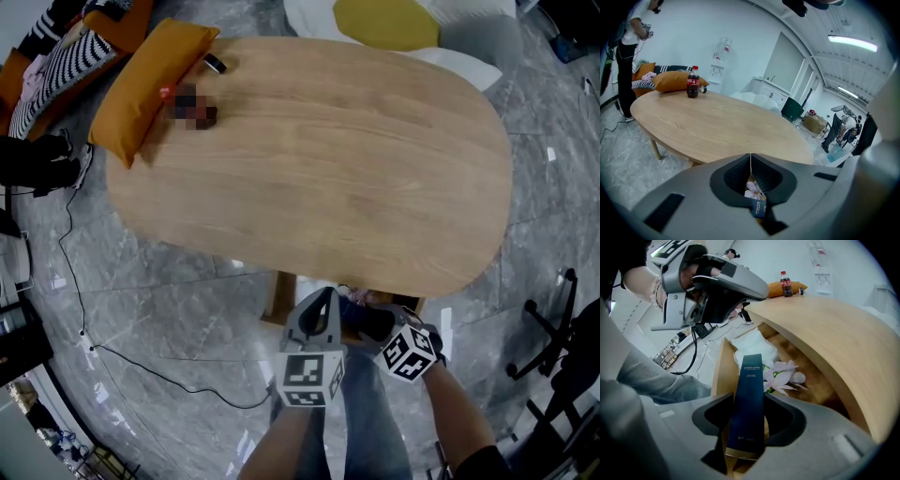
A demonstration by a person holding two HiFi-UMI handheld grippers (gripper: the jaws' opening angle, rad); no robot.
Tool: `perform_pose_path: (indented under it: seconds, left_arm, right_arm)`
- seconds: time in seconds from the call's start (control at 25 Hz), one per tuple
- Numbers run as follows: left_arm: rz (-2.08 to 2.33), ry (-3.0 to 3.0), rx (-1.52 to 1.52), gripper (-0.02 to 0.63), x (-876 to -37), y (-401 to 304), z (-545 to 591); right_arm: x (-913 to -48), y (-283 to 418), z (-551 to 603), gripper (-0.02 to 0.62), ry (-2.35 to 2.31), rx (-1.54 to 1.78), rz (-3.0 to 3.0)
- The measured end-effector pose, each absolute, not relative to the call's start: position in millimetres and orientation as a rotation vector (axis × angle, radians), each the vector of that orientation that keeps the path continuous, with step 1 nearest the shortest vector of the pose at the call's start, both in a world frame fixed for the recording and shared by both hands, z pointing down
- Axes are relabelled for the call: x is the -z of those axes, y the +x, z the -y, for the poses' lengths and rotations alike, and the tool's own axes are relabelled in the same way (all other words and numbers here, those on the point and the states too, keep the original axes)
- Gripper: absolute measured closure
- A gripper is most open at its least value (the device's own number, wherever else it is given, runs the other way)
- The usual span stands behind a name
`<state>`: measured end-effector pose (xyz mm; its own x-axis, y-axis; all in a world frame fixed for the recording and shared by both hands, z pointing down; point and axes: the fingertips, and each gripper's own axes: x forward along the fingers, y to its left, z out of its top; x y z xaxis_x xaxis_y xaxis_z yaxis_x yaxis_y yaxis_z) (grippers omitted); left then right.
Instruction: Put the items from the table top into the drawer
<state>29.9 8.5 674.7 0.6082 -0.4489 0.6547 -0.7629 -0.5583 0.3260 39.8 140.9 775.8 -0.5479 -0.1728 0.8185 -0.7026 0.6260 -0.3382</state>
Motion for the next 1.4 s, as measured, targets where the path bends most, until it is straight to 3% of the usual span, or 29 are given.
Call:
perform_pose_path:
  seconds: [1.0,1.4]
  left_arm:
    - [0.950,2.225,-0.697,0.595,-683,25,-13]
    - [0.943,2.230,-0.695,0.594,-681,21,-16]
  right_arm:
    - [-801,33,-130,0.393,0.739,-0.926,1.969]
    - [-797,36,-126,0.343,0.818,-0.996,1.941]
